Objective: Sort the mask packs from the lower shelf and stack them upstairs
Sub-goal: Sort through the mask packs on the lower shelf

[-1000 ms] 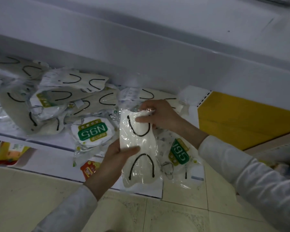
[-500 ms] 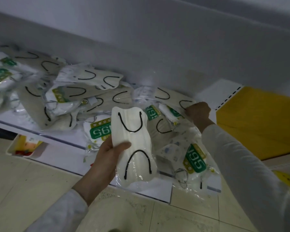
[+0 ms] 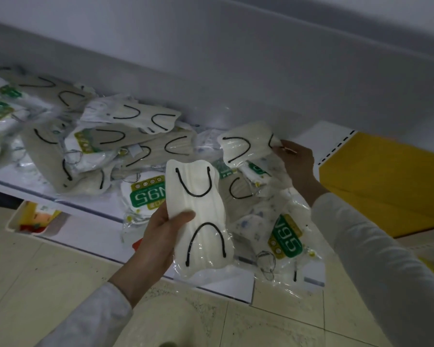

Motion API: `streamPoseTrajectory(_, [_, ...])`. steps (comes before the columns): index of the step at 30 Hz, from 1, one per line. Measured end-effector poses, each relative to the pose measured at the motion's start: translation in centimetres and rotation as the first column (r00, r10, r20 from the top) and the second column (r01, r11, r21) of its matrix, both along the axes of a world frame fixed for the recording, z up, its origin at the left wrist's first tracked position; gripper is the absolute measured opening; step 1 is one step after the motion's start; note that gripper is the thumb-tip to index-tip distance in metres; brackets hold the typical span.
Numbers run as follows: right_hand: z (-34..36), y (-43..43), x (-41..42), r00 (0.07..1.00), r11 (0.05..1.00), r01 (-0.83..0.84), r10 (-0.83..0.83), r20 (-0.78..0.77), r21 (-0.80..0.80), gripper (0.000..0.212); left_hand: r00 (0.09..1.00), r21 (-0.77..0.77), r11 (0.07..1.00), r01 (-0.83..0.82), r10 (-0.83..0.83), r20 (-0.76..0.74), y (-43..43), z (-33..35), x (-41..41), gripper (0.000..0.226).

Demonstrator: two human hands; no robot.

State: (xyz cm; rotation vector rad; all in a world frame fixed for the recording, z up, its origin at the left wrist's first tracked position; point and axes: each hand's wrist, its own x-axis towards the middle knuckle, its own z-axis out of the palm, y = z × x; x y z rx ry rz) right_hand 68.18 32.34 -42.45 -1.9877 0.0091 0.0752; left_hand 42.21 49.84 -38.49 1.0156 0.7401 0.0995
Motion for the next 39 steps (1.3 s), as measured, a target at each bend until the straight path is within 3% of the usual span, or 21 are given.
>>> streamPoseTrajectory(2, [1.9, -0.8, -0.5, 0.989, 0.964, -0.056, 0.089, -0.118, 0.261, 0.048, 1.000, 0.004, 1.000, -0.015, 0.015, -0.009, 0.3, 0.2, -0.2, 0.039])
streamPoseTrajectory(4, [4.5, -1.6, -1.3, 0.940, 0.943, -0.224, 0.276, -0.202, 0.246, 0.054, 0.999, 0.005, 1.000, -0.029, 0.029, -0.018, 0.9, 0.3, -0.5, 0.038])
streamPoseTrajectory(6, [7.3, -1.6, -2.7, 0.852, 0.870, -0.453, 0.487, -0.193, 0.197, 0.047, 0.999, 0.000, 0.999, -0.042, 0.042, -0.030, 1.2, 0.5, -0.5, 0.035])
streamPoseTrajectory(8, [9.1, -0.7, -4.4, 0.767, 0.781, -0.621, 0.623, -0.154, 0.065, 0.034, 0.998, -0.035, 0.998, -0.059, 0.058, -0.040, 1.1, 1.0, -0.2, 0.027])
streamPoseTrajectory(11, [10.1, 1.7, -7.6, 0.580, 0.561, -0.806, 0.812, -0.066, -0.191, 0.037, 0.997, -0.201, 0.978, -0.063, 0.055, -0.048, 0.0, 2.0, 0.3, 0.016])
streamPoseTrajectory(14, [9.1, 4.5, -9.7, 0.459, 0.434, -0.801, 0.887, 0.044, -0.413, 0.031, 1.000, -0.266, 0.964, 0.012, -0.009, 0.012, -1.1, 2.6, 0.2, 0.025])
streamPoseTrajectory(16, [8.5, 6.2, -10.7, 0.437, 0.429, -0.761, 0.894, 0.104, -0.487, 0.031, 1.000, -0.152, 0.988, 0.020, -0.017, 0.023, -1.3, 2.5, -0.3, 0.024])
streamPoseTrajectory(18, [7.8, 7.4, -11.2, 0.462, 0.453, -0.743, 0.880, 0.112, -0.493, 0.034, 1.000, -0.037, 0.999, -0.014, 0.014, 0.003, -1.0, 2.3, -1.0, 0.033])
streamPoseTrajectory(23, [6.2, 10.6, -12.0, 0.504, 0.456, -0.736, 0.862, 0.044, -0.500, 0.049, 0.994, 0.033, 0.994, -0.107, 0.108, -0.029, 1.5, 2.0, -2.7, 0.038])
streamPoseTrajectory(25, [6.3, 12.2, -12.3, 0.569, 0.528, -0.729, 0.821, 0.043, -0.436, 0.043, 0.991, 0.037, 0.991, -0.132, 0.133, -0.025, 3.2, 1.8, -3.3, 0.036])
streamPoseTrajectory(28, [6.3, 15.3, -12.3, 0.712, 0.647, -0.656, 0.702, -0.033, -0.389, 0.031, 0.986, 0.033, 0.986, -0.166, 0.166, -0.011, 6.2, 1.6, -4.2, 0.036])
streamPoseTrajectory(32, [4.4, 20.7, -10.4, 0.869, 0.809, -0.491, 0.481, -0.115, -0.322, 0.032, 0.985, 0.031, 0.985, -0.172, 0.172, -0.006, 11.0, 1.2, -5.2, 0.033])
streamPoseTrajectory(37, [2.3, 27.1, -8.0, 0.936, 0.844, -0.351, 0.325, -0.133, -0.406, 0.023, 0.987, 0.058, 0.986, -0.154, 0.156, -0.035, 17.6, -0.2, -6.3, 0.032])
streamPoseTrajectory(38, [1.7, 28.0, -7.3, 0.946, 0.854, -0.322, 0.282, -0.158, -0.408, 0.029, 0.988, 0.063, 0.987, -0.145, 0.148, -0.039, 18.8, -0.5, -6.5, 0.029])
streamPoseTrajectory(39, [1.3, 28.8, -6.7, 0.957, 0.856, -0.282, 0.215, -0.197, -0.433, 0.047, 0.989, 0.067, 0.988, -0.138, 0.141, -0.040, 20.1, -0.7, -6.7, 0.027])
